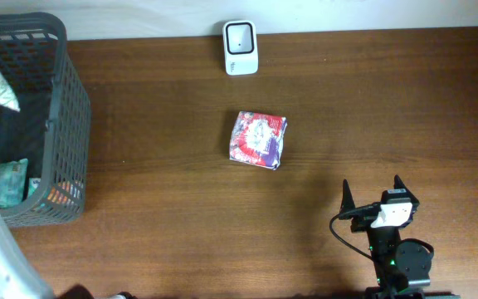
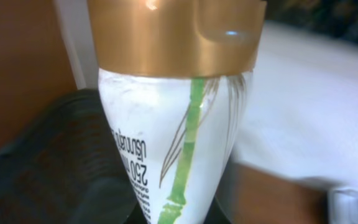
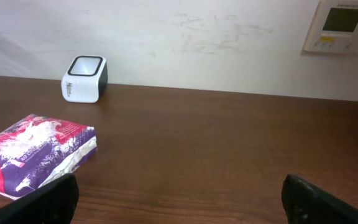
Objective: Scan the item barcode
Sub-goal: 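Reach the left gripper into the basket and grasp the white tube, then place the white tube on the table left of the pack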
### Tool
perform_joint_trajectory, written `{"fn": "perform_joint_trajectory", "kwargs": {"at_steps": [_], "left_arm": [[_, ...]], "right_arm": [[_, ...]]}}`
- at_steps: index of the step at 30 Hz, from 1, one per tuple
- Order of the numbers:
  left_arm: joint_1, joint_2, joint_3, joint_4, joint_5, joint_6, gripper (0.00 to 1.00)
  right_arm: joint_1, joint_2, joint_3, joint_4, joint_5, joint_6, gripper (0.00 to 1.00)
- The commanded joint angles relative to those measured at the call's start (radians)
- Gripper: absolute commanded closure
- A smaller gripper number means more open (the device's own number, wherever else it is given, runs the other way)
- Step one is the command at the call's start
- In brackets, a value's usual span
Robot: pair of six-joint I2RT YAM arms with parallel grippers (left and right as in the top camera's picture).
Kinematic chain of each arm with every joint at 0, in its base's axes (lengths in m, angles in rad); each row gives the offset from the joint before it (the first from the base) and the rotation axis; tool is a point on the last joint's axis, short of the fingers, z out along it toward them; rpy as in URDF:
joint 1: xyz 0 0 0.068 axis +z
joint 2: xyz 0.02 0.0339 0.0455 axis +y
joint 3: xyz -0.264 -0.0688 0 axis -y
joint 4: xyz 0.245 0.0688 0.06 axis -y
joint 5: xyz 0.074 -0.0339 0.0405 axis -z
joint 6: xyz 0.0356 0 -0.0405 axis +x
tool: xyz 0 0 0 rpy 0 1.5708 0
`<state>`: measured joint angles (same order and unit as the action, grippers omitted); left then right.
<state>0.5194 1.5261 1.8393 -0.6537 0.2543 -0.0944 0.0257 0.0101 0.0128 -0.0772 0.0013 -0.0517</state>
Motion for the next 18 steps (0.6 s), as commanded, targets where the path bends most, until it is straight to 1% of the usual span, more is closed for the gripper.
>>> {"fn": "perform_joint_trajectory", "kwargs": {"at_steps": [1, 2, 3, 5, 7, 9, 10, 12, 14, 15, 16, 18], "left_arm": [[-0.009, -0.047, 0.012, 0.026, 0.195, -0.392, 1.0], [-0.025, -0.048, 0.012, 0.031, 0.226, -0.442, 1.0], [-0.055, -0.047, 0.012, 0.038, 0.265, -0.444, 1.0], [-0.125, -0.047, 0.012, 0.039, 0.27, -0.443, 1.0], [-0.278, -0.047, 0.012, 0.039, 0.269, -0.399, 1.0], [-0.401, -0.046, 0.011, 0.014, 0.25, -0.34, 1.0], [-0.466, -0.041, 0.011, -0.019, 0.179, -0.329, 1.0], [-0.578, -0.02, 0.011, -0.105, -0.024, -0.323, 1.0], [-0.695, 0.035, 0.011, -0.208, -0.278, -0.322, 1.0], [-0.746, 0.077, 0.011, -0.251, -0.368, -0.322, 1.0], [-0.804, 0.153, 0.011, -0.285, -0.421, -0.322, 1.0], [-0.856, 0.264, 0.011, -0.292, -0.428, -0.322, 1.0]], "right_arm": [[-0.005, -0.007, -0.007, -0.004, -0.001, 0.007, 0.01], [-0.005, -0.007, -0.007, -0.004, -0.001, 0.007, 0.01], [-0.005, -0.007, -0.007, -0.004, -0.001, 0.007, 0.01], [-0.005, -0.007, -0.007, -0.004, -0.001, 0.007, 0.01], [-0.005, -0.007, -0.007, -0.004, -0.001, 0.007, 0.01], [-0.005, -0.007, -0.007, -0.004, -0.001, 0.007, 0.01], [-0.005, -0.007, -0.007, -0.004, -0.001, 0.007, 0.01], [-0.005, -0.007, -0.007, -0.005, -0.001, 0.007, 0.01], [-0.005, -0.007, -0.007, -0.005, -0.001, 0.007, 0.01], [-0.005, -0.007, -0.007, -0.004, -0.001, 0.007, 0.01], [-0.005, -0.007, -0.007, -0.004, -0.001, 0.007, 0.01], [-0.005, -0.007, -0.007, -0.004, -0.001, 0.007, 0.02]]}}
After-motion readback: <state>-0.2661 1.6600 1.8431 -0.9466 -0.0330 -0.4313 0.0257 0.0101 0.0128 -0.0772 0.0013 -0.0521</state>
